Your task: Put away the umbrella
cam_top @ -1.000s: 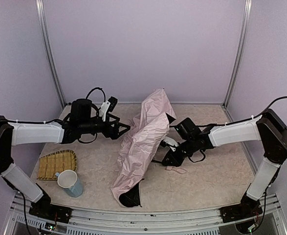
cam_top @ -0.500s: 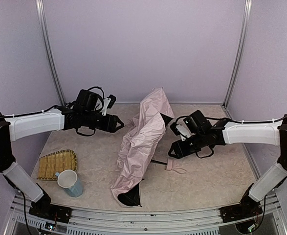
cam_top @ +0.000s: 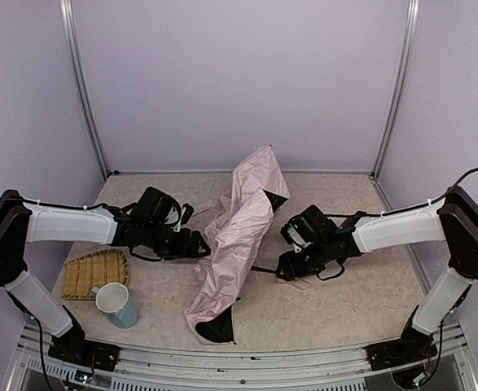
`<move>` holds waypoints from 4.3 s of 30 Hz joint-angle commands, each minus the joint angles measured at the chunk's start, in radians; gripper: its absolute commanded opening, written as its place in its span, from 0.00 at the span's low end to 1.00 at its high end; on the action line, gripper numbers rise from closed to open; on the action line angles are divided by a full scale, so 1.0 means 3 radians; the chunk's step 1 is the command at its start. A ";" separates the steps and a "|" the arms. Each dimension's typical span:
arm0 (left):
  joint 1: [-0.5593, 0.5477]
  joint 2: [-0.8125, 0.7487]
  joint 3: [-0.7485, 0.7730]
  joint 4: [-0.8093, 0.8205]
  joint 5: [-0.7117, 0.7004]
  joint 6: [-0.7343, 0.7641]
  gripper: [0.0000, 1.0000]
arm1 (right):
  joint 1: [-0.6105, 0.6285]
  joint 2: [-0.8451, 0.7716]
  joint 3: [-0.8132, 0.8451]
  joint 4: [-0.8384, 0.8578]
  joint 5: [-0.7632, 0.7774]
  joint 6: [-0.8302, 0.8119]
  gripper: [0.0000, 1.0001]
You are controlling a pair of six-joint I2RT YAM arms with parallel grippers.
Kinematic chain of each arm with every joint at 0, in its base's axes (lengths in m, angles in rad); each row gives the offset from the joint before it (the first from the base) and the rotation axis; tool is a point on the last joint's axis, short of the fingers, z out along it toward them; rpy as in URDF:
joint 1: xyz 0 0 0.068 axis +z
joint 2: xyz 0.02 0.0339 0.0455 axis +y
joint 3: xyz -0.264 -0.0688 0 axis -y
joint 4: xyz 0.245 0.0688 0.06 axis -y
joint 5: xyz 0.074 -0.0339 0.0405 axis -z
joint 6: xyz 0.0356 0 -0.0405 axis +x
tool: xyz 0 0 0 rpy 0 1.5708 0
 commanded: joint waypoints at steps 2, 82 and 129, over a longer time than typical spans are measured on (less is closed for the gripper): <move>0.0011 0.0091 -0.0241 0.0705 0.0272 -0.0410 0.74 | 0.0097 -0.0031 -0.0143 0.0376 0.0112 0.0043 0.56; -0.0003 0.0890 0.0242 0.0505 0.0922 0.0318 0.66 | 0.0212 0.0055 0.0965 0.0734 -0.1518 -0.1034 0.19; -0.1082 -0.1054 0.0230 -0.0379 0.0110 0.1581 0.85 | -0.0514 0.1903 0.1291 0.0835 -0.1680 -0.0816 0.01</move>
